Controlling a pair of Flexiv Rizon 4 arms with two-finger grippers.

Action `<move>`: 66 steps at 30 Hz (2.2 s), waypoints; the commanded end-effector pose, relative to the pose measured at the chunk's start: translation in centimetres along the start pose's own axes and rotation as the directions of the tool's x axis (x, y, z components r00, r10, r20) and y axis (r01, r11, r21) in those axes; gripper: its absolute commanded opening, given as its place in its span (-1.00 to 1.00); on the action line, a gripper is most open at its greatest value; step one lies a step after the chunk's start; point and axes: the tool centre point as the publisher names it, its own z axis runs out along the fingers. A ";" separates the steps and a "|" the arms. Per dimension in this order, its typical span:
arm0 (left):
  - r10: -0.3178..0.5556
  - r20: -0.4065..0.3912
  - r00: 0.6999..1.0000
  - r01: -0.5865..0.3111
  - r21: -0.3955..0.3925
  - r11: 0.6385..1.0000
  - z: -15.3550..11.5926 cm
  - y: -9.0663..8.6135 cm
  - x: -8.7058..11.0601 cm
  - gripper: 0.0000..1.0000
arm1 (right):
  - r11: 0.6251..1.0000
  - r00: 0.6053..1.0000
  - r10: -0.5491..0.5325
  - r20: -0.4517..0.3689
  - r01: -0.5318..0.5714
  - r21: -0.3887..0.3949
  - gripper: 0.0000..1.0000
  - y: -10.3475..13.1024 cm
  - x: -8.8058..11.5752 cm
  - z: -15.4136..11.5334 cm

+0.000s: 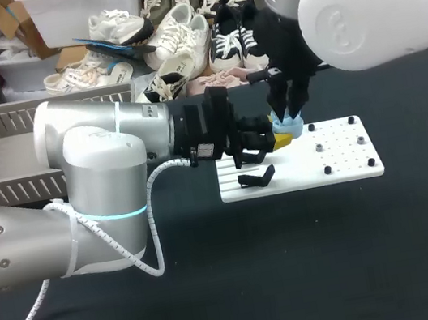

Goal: Pick up each earbud case from the left stands, insert the matching earbuds, close the lid, and place the case in the box.

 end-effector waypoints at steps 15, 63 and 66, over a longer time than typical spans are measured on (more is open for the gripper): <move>0.000 0.001 1.000 0.000 0.001 1.000 0.0 0.1 0.0 -1.00 | 1.000 1.000 0.005 0.002 -0.005 -0.002 -1.00 -0.3 -0.2 0.0; 0.000 0.001 1.000 0.000 0.001 1.000 0.0 0.1 0.0 -1.00 | 1.000 1.000 -0.009 0.007 0.009 -0.022 -1.00 0.6 0.6 -0.1; 0.000 0.001 1.000 0.000 0.001 1.000 0.0 0.1 0.0 -1.00 | 1.000 1.000 -0.006 0.006 0.006 -0.023 -1.00 0.5 0.6 -0.1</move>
